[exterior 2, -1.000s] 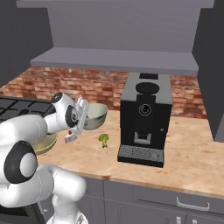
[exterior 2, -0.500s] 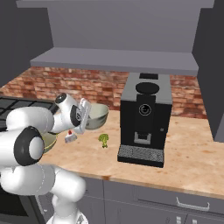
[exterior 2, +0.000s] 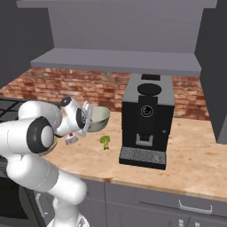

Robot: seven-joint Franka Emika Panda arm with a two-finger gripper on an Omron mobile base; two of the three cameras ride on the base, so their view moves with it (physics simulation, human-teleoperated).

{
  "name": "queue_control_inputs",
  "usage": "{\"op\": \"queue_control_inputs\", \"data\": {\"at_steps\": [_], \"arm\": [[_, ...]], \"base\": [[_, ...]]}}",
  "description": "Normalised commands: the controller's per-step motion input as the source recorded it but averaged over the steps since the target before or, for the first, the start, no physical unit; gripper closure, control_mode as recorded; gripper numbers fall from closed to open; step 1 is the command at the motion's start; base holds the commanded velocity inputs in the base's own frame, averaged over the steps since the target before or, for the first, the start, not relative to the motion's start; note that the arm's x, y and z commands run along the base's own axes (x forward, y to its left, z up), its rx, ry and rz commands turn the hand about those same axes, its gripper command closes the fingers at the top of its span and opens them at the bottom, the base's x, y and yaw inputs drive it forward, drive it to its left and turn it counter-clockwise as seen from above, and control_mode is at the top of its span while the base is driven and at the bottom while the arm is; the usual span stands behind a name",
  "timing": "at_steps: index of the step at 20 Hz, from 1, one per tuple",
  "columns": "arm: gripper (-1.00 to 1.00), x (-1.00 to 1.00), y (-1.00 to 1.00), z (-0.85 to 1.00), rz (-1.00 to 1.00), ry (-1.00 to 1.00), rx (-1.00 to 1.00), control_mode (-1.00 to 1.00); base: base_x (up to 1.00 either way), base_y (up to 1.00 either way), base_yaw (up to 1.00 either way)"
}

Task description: Pick both bowls and place them on the counter. Then place the cake in one bowl and place the broccoli in the other bowl.

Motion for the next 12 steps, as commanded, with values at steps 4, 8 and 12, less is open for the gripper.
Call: {"op": "queue_control_inputs", "data": {"at_steps": [4,8,12], "arm": [[1.00,0.14,0.01,-0.19,0.02,0.00,0.04,-1.00],[1.00,0.03,0.00,-0.18,0.02,0.00,0.03,-1.00],[-1.00,-0.01,0.00,-0.02,0.01,0.00,0.04,-1.00]], "base": [[0.00,0.00,0.00],[0.00,0.00,0.00],[0.00,0.00,0.00]]}}
